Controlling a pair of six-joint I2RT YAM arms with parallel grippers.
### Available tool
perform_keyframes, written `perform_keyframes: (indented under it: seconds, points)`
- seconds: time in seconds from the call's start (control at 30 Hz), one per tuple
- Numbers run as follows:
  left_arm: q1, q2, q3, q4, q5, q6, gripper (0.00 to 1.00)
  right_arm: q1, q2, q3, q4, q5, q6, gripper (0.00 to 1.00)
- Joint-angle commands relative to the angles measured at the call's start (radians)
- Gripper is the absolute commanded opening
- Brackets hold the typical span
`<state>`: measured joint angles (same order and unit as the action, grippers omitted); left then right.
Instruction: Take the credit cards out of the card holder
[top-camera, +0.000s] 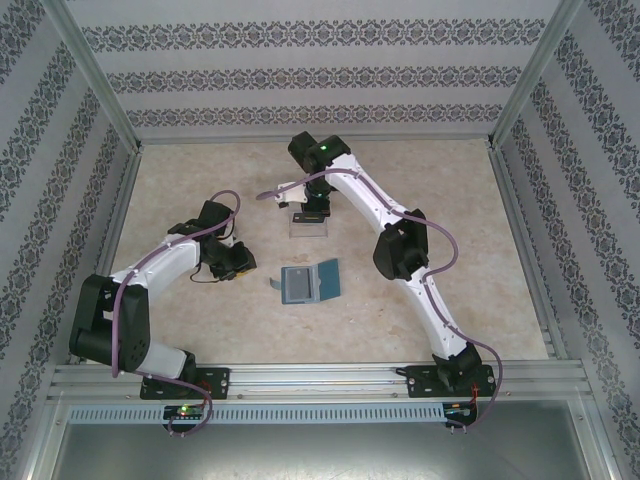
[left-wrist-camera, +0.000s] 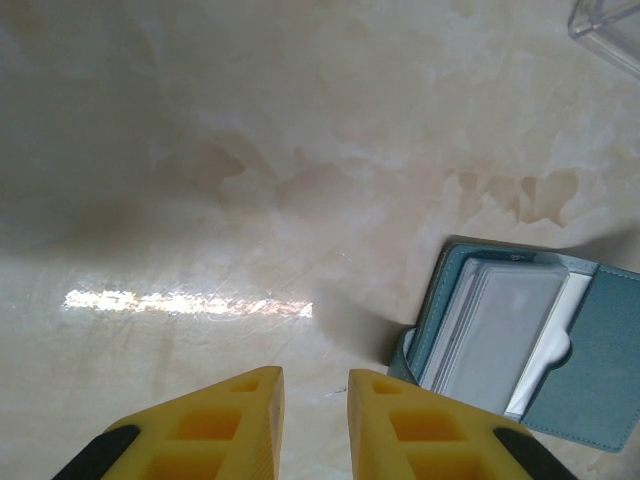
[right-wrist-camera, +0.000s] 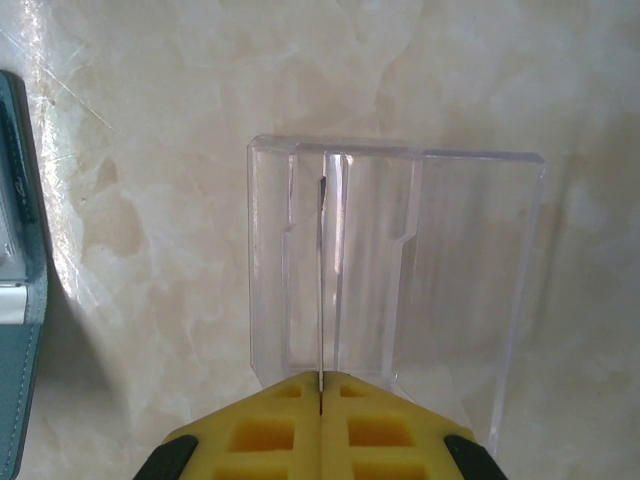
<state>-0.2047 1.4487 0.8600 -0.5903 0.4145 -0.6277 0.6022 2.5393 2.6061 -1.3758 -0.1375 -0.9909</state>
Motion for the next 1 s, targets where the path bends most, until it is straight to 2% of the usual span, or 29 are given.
perform_keyframes:
  seconds: [0.0,0.3,0.97]
  points:
    - [0.019,-0.001,-0.012,0.011,-0.004,0.016,0.24,0.005,0.025,0.033,-0.004,-0.005,0.012,0.00]
    - [0.025,-0.005,-0.022,0.011,-0.001,0.017,0.24,0.013,0.050,0.033,-0.050,-0.013,0.021,0.00]
    - [0.024,-0.026,-0.031,0.015,0.006,0.012,0.24,0.030,0.067,-0.008,-0.192,-0.130,0.051,0.00]
